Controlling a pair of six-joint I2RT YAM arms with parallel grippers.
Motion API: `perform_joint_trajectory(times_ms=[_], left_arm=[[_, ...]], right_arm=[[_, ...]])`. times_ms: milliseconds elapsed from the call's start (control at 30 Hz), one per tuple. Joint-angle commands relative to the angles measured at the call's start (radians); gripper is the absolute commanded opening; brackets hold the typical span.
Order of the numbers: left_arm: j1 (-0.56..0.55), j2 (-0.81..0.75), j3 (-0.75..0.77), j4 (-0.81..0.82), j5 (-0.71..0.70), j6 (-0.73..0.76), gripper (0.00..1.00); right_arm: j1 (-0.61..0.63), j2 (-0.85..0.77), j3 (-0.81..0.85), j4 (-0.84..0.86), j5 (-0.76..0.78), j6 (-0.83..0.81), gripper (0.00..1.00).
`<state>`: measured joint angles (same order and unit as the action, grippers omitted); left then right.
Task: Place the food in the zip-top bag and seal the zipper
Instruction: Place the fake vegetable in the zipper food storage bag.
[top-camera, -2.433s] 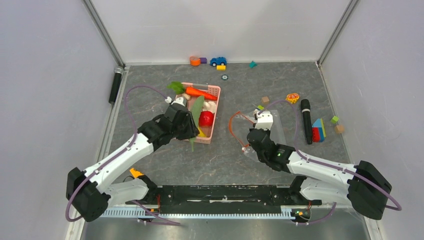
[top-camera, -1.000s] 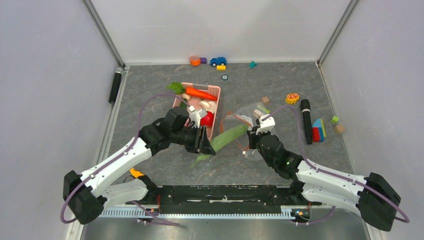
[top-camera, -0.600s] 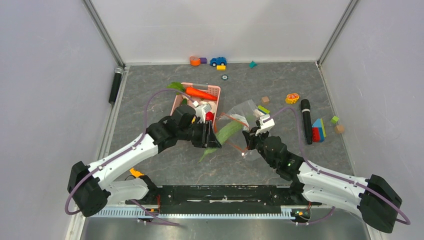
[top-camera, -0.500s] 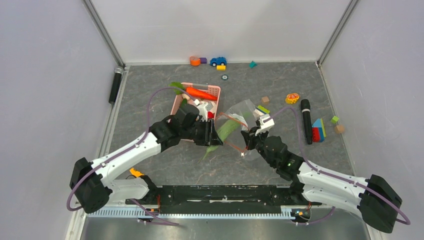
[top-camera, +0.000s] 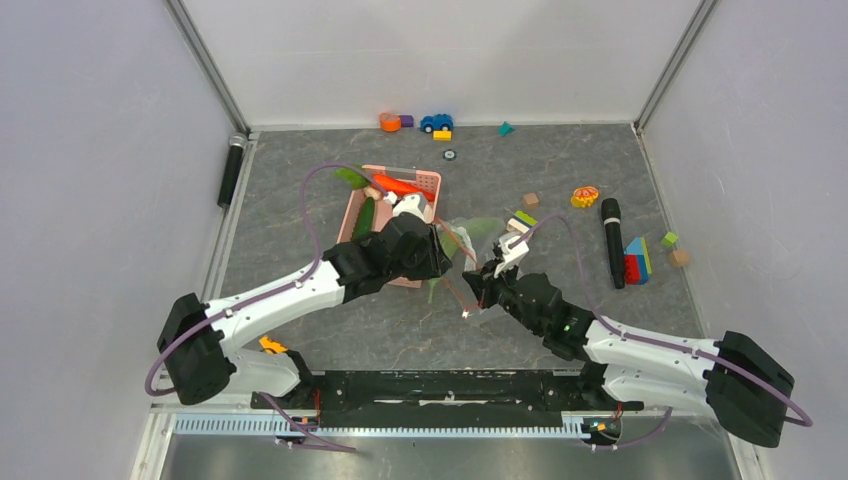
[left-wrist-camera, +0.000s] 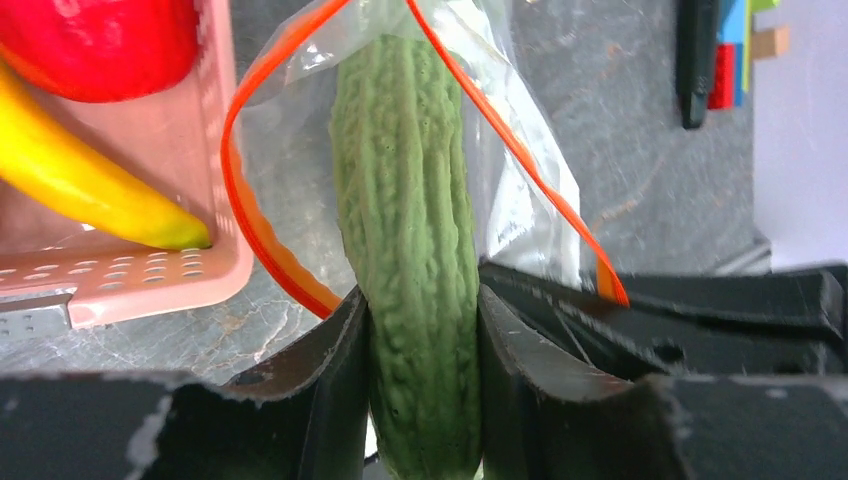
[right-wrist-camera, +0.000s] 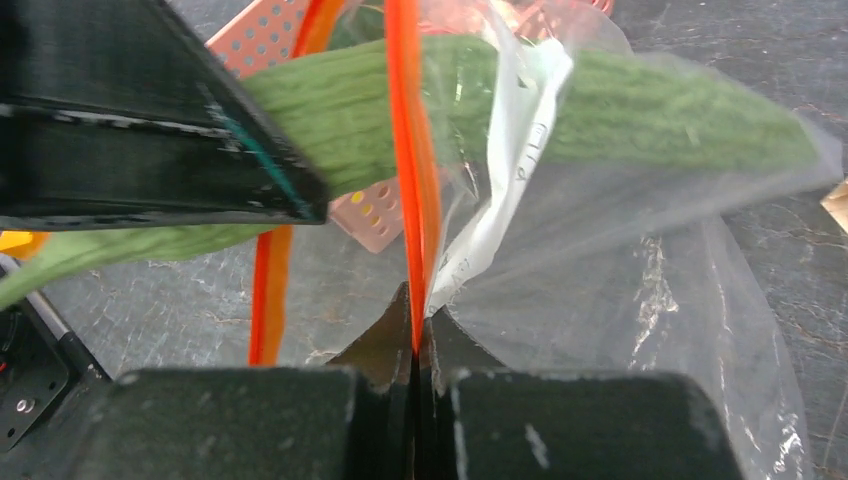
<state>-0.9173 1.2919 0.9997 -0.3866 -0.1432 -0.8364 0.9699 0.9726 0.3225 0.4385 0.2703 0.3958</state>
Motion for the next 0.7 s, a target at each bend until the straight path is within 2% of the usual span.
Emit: perform_joint_trajectory(times_ms=[0, 167, 300, 533, 667], left_arm=[[-0.027, 0.041, 0.049, 0.123, -0.284, -0.123, 0.02], [-0.062, 0.103, 0.068, 0.123, -0.411, -0.202, 0.02], [-0.073, 0.129, 0.071, 0.132, -0.409, -0.26, 0.02], [-0.101, 0.122, 0.062, 0.129, -0.465, -0.295, 0.02], [-0.105, 0.14, 0.063, 0.143, -0.451, -0.298, 0.02]], right_arm=[[0.07, 0.02, 0.08, 0.04, -0.024, 0.01, 0.0], [0.116, 0.032, 0.117, 0.015, -0.012, 0.019, 0.0], [0.125, 0.025, 0.133, -0.033, 0.0, 0.018, 0.0], [0.125, 0.015, 0.201, -0.263, 0.152, 0.049, 0.24], [0.126, 0.018, 0.217, -0.325, 0.181, 0.062, 0.31]])
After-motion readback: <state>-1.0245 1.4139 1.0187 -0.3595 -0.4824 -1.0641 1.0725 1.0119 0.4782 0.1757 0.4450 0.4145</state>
